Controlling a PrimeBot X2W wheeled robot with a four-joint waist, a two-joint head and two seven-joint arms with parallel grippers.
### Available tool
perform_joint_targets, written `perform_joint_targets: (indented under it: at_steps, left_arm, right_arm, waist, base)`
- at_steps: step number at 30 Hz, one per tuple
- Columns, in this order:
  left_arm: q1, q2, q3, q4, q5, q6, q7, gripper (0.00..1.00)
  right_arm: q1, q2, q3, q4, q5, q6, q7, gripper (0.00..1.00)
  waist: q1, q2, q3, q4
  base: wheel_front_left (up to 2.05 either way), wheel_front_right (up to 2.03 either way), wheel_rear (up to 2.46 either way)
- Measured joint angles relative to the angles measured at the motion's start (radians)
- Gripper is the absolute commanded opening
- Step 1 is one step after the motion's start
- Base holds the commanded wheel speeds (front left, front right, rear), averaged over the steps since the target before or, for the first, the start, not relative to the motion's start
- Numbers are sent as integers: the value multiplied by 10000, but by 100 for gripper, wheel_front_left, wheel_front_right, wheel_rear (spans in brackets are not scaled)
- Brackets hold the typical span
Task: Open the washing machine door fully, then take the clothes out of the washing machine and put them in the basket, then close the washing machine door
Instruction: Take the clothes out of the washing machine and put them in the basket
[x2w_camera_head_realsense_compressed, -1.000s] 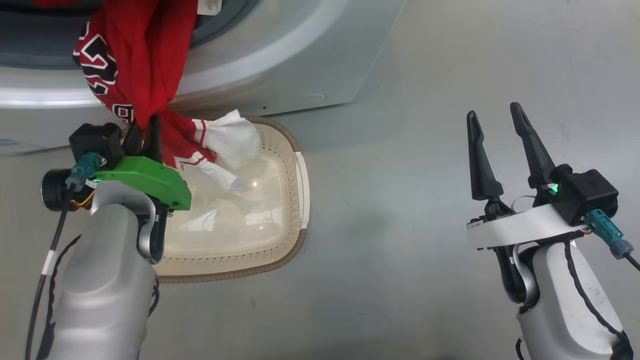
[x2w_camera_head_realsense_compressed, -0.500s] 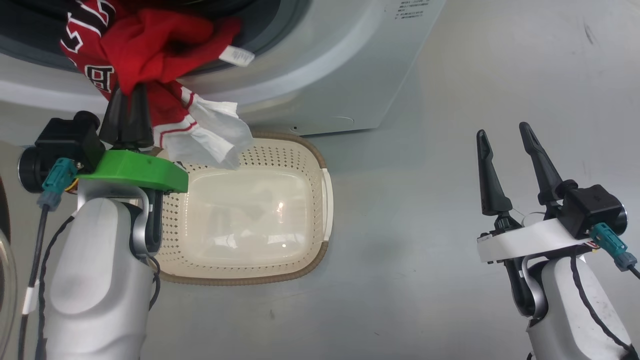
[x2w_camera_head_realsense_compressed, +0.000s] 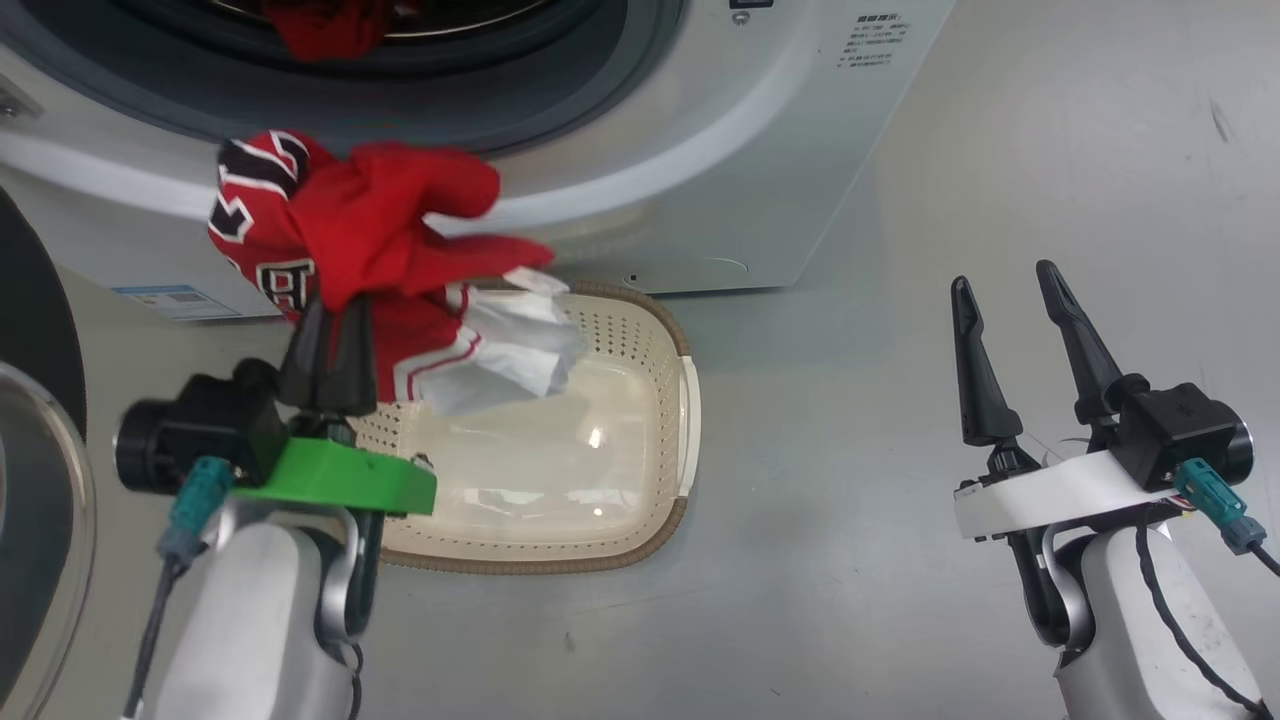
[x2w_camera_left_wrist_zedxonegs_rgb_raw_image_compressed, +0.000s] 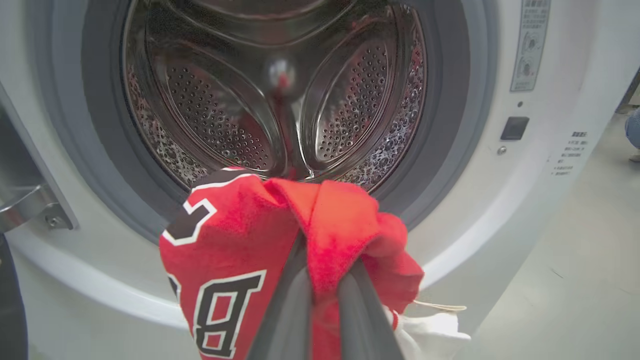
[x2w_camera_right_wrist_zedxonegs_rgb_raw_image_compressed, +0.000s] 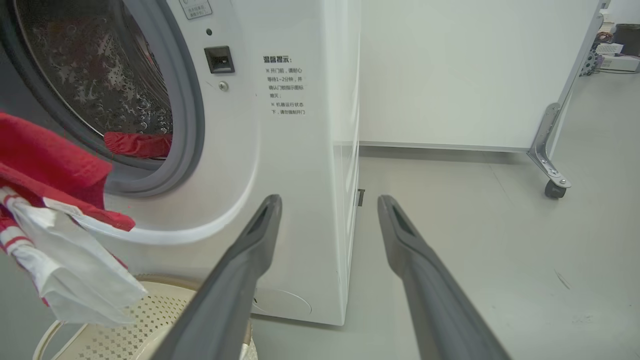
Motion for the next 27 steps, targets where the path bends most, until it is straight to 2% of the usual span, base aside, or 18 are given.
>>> perform_joint_targets:
  at_steps: [6,10,18,27]
  left_arm:
    - [1167,4,-633,383,-23,-98,4,0]
    - [1827,17,-581,940,-370,-92,180,0]
    - [1642,19,-591,1714,-575,-84,614,0]
    - [229,265,-374,3089,-571,-86,1375,0]
  right_arm:
    - [48,-25,38,2,-13,4,0,100]
    - [53,23,318,-56,-65,92,0,100]
    - [36,69,326,-332,-48,90,0,100]
    - [-335,163,479,-520,54,90,0,100]
  waist:
    - [0,0,-22,7]
    - [0,0,80,-161]
    - [0,0,610,-517]
    - [0,0,1453,-1060]
  base:
    - [0,0,0]
    - [0,0,0]
    - [0,0,0]
    - [0,0,0]
